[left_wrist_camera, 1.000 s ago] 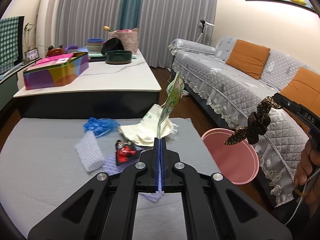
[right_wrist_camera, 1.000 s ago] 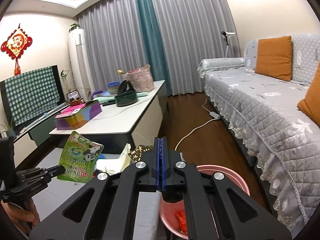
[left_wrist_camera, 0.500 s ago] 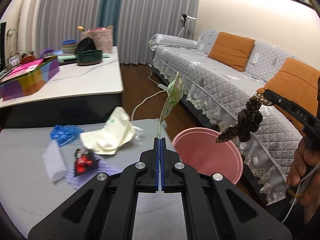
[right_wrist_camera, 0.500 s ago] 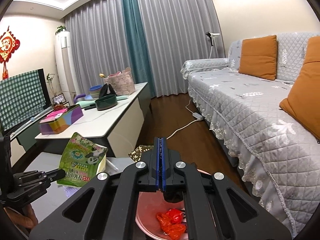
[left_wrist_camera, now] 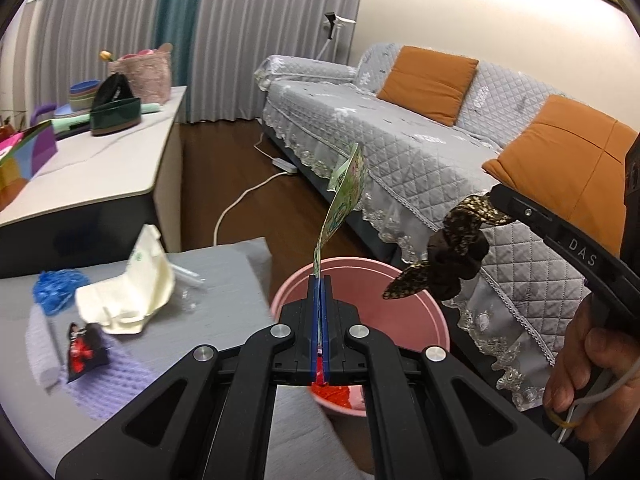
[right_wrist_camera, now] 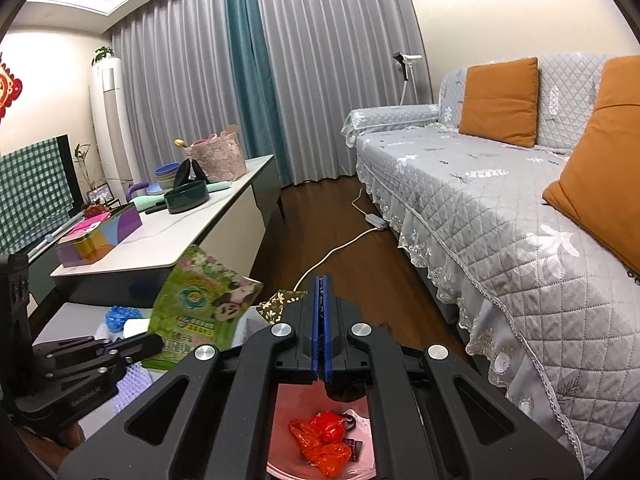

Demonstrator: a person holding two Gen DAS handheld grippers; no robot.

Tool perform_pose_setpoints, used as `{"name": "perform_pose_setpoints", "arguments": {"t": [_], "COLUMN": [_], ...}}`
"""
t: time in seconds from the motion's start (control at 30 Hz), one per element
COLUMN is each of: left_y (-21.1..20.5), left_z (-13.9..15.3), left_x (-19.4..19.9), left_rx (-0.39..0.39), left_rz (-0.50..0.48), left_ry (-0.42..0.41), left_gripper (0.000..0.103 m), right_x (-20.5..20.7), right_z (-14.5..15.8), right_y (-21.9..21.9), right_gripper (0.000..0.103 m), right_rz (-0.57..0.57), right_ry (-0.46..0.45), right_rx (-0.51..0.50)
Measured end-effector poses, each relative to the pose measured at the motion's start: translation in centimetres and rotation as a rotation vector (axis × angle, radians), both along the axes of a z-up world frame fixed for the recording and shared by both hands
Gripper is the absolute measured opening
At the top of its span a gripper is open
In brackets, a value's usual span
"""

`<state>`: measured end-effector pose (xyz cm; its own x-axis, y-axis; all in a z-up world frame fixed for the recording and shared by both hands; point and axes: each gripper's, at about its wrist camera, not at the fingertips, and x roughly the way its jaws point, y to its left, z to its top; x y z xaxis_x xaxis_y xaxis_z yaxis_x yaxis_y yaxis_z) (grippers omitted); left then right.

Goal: Collect trash
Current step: 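Carry the green packet and brown patterned cloth over the pink bin with both tools, then open both tools to drop the packet and cloth into the pink bin, then move the left tool to the white foam net while the right tool approaches the cream paper bag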

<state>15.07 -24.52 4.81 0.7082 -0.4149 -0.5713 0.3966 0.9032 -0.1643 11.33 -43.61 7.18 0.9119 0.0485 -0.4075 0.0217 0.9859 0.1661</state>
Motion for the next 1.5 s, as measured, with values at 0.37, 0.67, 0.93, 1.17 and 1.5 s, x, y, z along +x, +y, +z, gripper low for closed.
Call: {"name": "perform_pose_setpoints", "arguments": {"t": [0.37,0.67,0.93,1.17,1.5], "left_y": [-2.1,-0.1,4.3,10.8,19.5], "left_z": [-1.1,-1.4,-0.9,-0.1,-1.9], "left_x": [1.8,0.8,-2.2,-3.9,-4.0], "left_rx": [-0.001,0.0,0.012,0.026,0.027], "left_rz": [-0.061,-0.025,0.028,0.13,0.327], "left_ry": [0.041,0.044,0.036,0.016,0.014], "left_gripper": [0.004,0.03,0.031,0.031,0.031], "right_x": [0.9,1.1,0.8,0.5,1.9], "right_z": [-1.0,-1.5,-1.1,-0.7,-1.6], "right_y": [-0.1,0.5,3.0,7.7,14.0], "right_gripper": [0.009,0.062,0.066,0.062,0.032], "right_rz": [-0.039,-0.079,-0.033,0.069,0.202], "right_ry": [0.048,0.073,0.065,0.047,0.039], "right_rx": [-0.033,-0.078,-0.083,-0.058,-0.042]}}
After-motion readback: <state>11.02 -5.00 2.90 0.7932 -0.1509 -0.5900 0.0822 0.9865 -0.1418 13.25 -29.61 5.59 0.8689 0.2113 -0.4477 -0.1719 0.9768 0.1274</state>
